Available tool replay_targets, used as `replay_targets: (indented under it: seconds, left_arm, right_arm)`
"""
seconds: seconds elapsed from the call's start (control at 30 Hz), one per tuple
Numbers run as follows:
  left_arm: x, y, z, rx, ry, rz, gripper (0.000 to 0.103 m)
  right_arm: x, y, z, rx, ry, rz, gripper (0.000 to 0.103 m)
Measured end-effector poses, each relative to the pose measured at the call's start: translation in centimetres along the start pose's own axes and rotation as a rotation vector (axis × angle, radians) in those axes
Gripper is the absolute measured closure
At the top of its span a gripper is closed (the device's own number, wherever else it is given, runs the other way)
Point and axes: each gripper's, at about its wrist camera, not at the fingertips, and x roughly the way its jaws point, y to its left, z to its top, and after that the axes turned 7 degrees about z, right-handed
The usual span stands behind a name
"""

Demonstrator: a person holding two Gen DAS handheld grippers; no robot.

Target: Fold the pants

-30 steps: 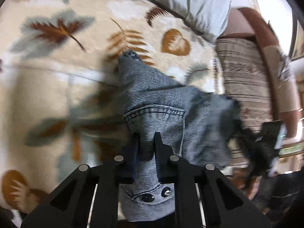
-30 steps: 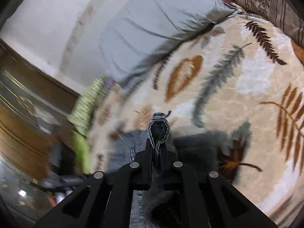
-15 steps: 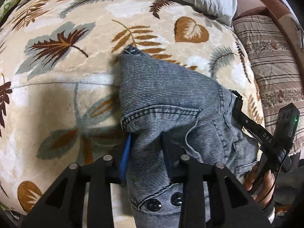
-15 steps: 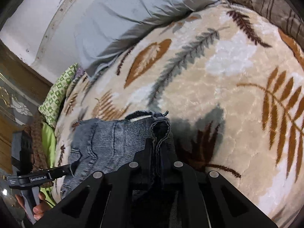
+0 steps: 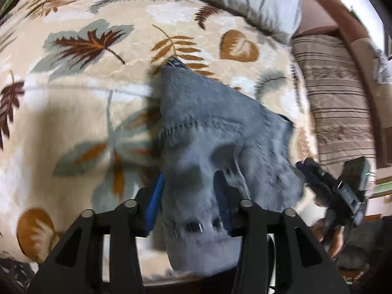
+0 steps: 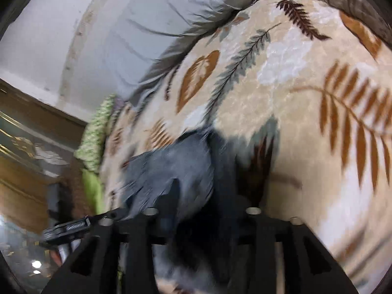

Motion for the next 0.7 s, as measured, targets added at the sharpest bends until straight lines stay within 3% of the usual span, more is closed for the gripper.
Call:
replay_targets:
  seconds: [0.07, 0.2, 0.23, 0.27, 0.4, 0.57, 0.7]
  left_arm:
    - [-0.5, 0.0, -1.1, -0.007, -0.006, -0.029, 0.047]
    - [0.7, -0.9, -3.0, 0.01, 0.037, -0.011, 0.046]
    - [1.0, -1.2, -3.4, 0.019, 0.032, 0.019, 0.046]
    - [0.9, -1.5, -3.7, 0.03, 0.025, 0.036, 0.046]
    - [1.0, -2.4, -4.9, 0.077, 0.019, 0.08, 0.046]
    - [2.6, -3.1, -5.9, 0.113, 0.004, 0.136, 0.033]
    - [3.4, -2.9, -6.0, 0.106, 0.013, 0.123, 0.029]
  right_arm:
    - [-0.8, 0.1, -1.4, 0.012, 0.016, 0.042, 0.056]
    - [0.4, 0.3, -3.1, -0.004, 0.055, 0.027, 0.057]
    - [0.9, 0.6, -3.3, -0.024, 0.066, 0.028, 0.073]
    - [1.2, 1.2, -3.5, -0.059, 0.076, 0.025, 0.095]
    - [0.3, 3.8, -4.3, -0.242, 0.069, -0.059, 0.096]
    - [1.4, 1.9, -5.8, -0.257, 0.101, -0.149, 0.096]
    - [1.6, -0.1, -5.7, -0.198, 0.078, -0.115, 0.097]
